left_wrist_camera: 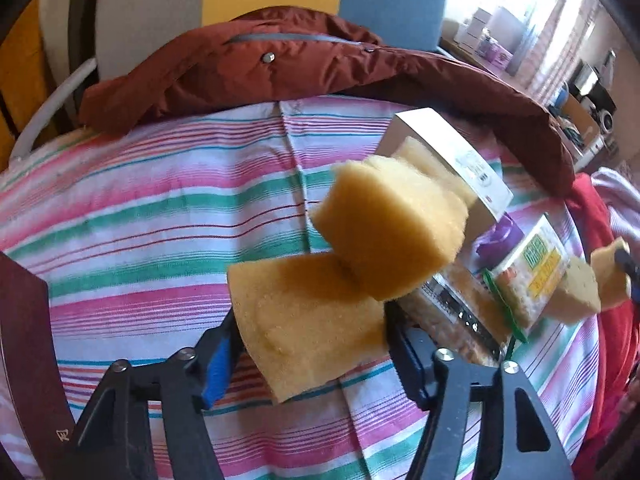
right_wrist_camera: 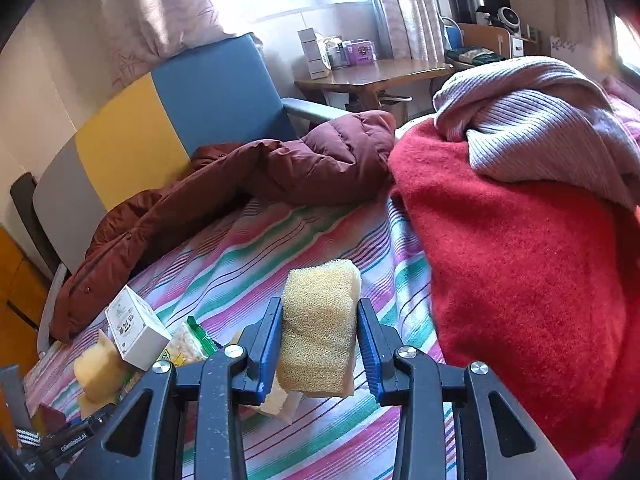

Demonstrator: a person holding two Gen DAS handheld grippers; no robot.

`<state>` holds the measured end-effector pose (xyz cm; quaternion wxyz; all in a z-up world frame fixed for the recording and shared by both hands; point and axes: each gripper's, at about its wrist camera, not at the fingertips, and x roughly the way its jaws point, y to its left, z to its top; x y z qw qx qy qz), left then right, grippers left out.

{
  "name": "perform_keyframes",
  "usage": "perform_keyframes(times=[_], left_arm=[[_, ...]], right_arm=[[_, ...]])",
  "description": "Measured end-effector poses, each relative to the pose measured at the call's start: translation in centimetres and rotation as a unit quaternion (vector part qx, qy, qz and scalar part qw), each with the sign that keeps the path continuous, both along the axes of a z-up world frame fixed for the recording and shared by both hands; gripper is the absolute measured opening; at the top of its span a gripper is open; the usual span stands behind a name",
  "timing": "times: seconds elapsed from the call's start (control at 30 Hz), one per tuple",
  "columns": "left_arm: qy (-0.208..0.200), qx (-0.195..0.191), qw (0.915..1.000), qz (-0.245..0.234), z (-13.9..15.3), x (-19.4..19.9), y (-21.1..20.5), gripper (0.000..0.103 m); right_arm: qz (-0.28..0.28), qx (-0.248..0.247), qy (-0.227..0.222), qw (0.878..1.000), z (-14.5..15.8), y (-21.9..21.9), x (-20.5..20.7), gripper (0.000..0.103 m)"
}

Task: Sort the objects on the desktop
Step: 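Grasp the flat yellow sponge with the left tool while the right holds its sponge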

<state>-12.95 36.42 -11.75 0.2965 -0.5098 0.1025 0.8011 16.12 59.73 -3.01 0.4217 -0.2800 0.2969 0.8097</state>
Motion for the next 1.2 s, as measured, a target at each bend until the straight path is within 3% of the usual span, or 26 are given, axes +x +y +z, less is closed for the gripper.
perform_keyframes(times=[0.2, 0.5, 0.67, 1.2], left_arm=[[0.021, -0.010, 0.9996, -0.012, 0.7, 1.4, -0.3, 0.062], [0.045, 0.016, 0.9986, -0.024, 3.2, 4.9, -2.5, 0.062], [0.053, 0.025, 0.9980, -0.024, 4.1, 6.1, -3.7, 0.062], [0.102, 0.062, 0.9923, 0.032, 8.6, 9.0, -12.6, 0.062]], right_arm=[[-0.008, 0.003, 0.016, 1.000, 0.3, 0.2, 0.6, 0.036], [0.005, -0.002, 0.068, 0.998, 1.0, 0.2, 1.3, 0.036], [0.061, -0.015, 0.104, 0.993, 1.3, -0.6, 0.4, 0.036], [0.190, 0.018, 0.090, 0.978, 2.0, -5.0, -3.0, 0.036]])
